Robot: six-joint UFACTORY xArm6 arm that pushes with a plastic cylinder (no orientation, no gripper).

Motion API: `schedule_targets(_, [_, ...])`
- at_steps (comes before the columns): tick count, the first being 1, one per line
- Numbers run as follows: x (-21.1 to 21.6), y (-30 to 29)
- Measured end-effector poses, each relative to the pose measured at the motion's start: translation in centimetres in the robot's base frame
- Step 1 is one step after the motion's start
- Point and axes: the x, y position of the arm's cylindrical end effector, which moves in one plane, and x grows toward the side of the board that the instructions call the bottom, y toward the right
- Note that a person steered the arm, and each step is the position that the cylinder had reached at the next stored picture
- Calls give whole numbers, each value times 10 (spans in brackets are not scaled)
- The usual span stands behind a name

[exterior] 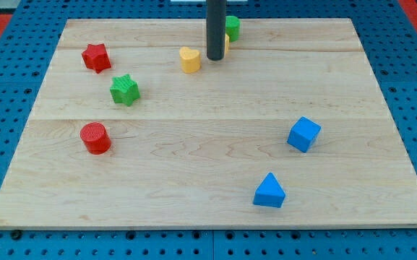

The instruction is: Move the yellow heart towards left of yellow hexagon

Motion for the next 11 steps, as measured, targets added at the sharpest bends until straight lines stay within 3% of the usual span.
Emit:
schedule_targets(1, [-20,0])
schedule_targets(3, [35,0])
schedule_targets(6, [35,-2])
schedule_targets(8, [33,-60])
schedule_targets(9, [21,-59])
schedule_targets(10, [44,-79])
schedule_targets(11, [34,-105])
